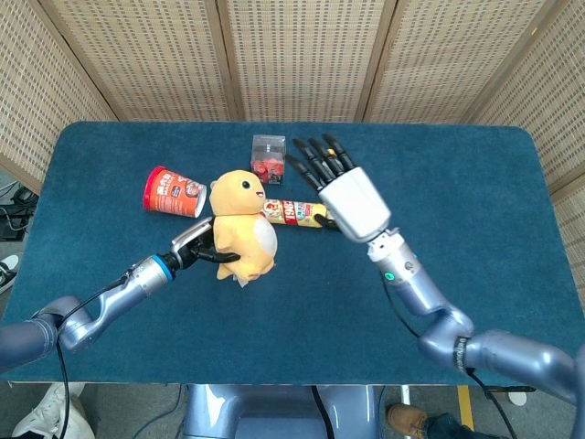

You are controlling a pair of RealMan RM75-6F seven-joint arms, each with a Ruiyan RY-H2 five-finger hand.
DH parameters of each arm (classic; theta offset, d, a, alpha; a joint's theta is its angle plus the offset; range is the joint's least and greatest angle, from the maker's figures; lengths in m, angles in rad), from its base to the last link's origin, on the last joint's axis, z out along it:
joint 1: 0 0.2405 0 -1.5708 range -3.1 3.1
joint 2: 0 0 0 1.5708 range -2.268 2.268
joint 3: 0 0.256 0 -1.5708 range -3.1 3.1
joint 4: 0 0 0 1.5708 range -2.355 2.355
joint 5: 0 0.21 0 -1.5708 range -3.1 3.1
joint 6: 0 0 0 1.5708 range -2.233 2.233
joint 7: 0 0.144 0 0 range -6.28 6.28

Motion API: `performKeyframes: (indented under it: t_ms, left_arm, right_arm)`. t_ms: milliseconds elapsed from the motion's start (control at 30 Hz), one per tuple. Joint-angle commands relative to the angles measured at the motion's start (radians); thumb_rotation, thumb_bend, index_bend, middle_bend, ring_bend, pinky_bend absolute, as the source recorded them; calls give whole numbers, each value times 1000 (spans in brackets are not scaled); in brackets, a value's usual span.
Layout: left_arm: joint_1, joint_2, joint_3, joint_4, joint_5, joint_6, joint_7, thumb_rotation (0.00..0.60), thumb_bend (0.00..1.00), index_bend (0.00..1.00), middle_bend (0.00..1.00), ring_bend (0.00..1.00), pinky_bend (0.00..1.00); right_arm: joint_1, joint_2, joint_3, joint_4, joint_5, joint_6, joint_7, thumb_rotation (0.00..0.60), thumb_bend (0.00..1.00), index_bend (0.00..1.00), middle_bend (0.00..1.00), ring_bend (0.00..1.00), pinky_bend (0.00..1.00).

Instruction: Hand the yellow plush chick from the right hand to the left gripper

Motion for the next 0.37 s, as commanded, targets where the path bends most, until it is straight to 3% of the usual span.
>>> performKeyframes:
  t_ms: [33,167,367]
  left_arm:
    - [25,18,-4,-22,-9,13,65,600,571,720,715,621,695]
    - [67,25,-9,-43,-28,46,225,600,571,720,715,621,695]
    - [121,45,-5,-104,-34,91,314,600,571,720,714,622,695]
  right_arm:
    - [-134,133,-62,-66,29,55,20,600,0,0,0,0,0]
    - [-232,210,-156,-60,21,47,49,600,0,0,0,0,0]
    - [-356,248,-268,-67,5,71,44,600,0,0,0,0,0]
